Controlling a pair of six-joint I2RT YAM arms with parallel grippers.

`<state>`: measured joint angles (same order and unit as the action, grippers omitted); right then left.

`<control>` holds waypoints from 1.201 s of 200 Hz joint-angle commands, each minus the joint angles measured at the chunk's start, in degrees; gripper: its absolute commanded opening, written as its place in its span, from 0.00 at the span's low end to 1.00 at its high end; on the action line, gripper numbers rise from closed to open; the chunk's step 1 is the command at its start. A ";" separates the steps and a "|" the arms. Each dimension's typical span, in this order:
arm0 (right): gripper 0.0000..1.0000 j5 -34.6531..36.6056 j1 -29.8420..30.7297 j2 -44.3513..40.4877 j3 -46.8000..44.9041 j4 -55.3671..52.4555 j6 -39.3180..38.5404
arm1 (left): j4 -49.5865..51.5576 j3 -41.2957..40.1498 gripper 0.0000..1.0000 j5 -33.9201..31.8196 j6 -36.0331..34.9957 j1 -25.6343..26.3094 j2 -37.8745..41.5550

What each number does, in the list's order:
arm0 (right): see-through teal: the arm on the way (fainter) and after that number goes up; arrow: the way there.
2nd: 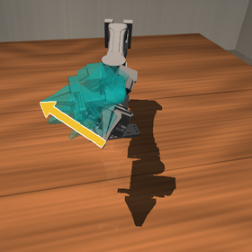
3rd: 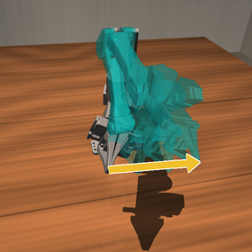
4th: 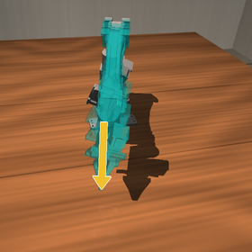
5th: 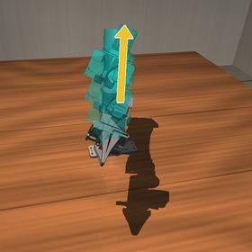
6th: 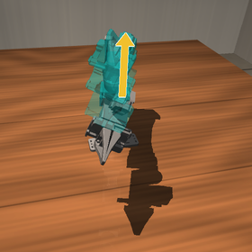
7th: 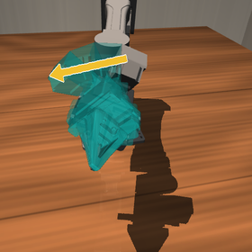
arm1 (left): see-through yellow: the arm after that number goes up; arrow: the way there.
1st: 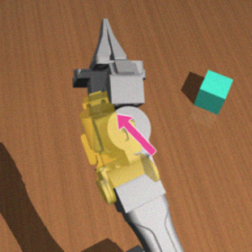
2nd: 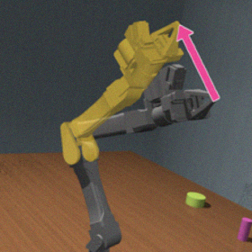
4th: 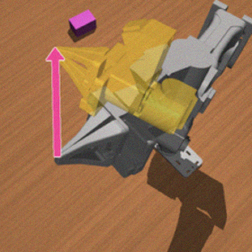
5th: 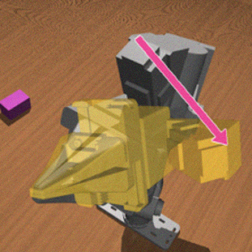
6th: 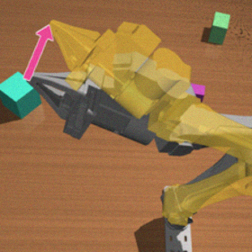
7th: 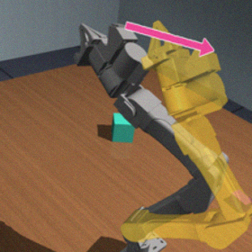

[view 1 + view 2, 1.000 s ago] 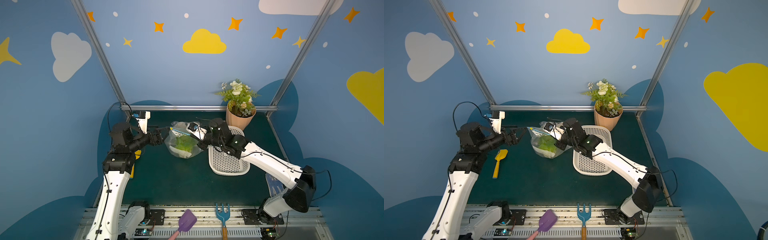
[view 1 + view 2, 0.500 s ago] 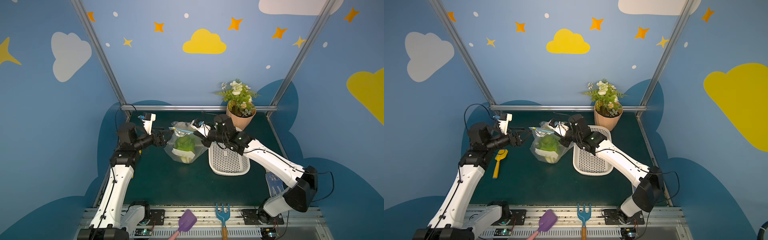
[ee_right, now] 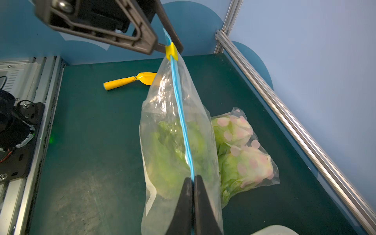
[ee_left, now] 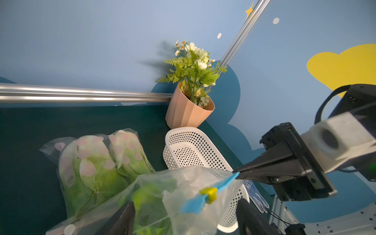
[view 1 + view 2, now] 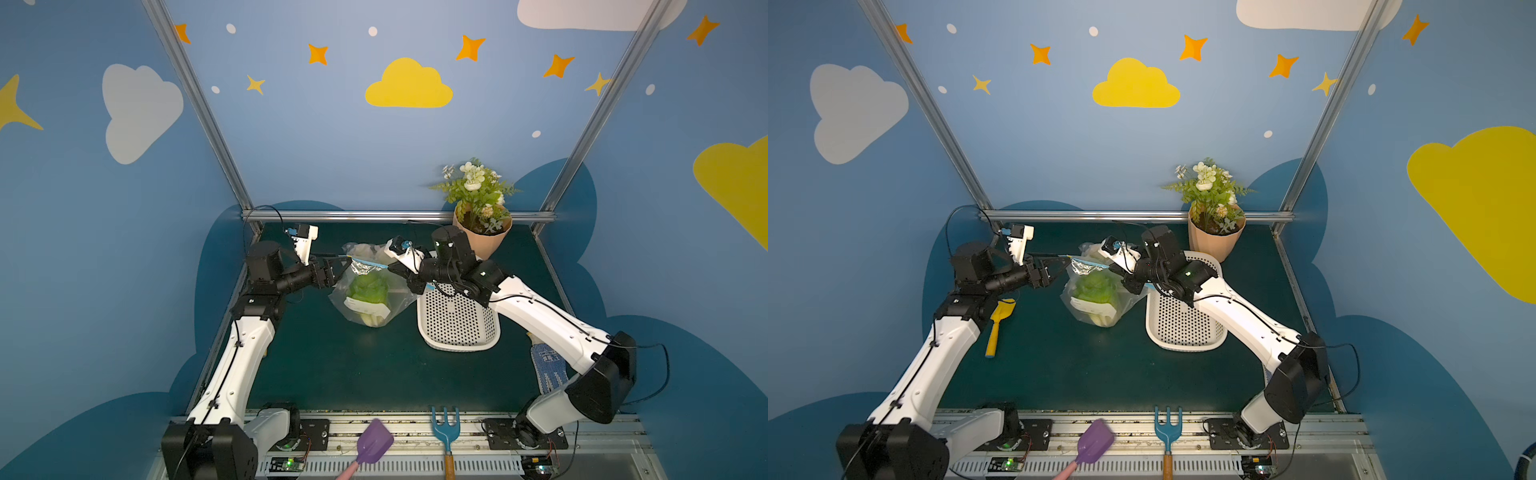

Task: Open the zip-top bag and take out the chinese cabbages
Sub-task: Adjust the zipper food storage bag at the center of the board.

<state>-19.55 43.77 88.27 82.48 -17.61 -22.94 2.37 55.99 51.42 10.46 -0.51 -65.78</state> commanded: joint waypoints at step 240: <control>0.02 -9.45 -4.22 4.19 4.40 -1.98 4.80 | 11.42 -0.98 0.39 -0.28 -5.80 4.07 7.86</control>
<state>-27.46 39.83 91.70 84.64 -18.37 -19.20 12.99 55.72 51.79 6.22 3.40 -58.50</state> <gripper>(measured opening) 0.047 0.403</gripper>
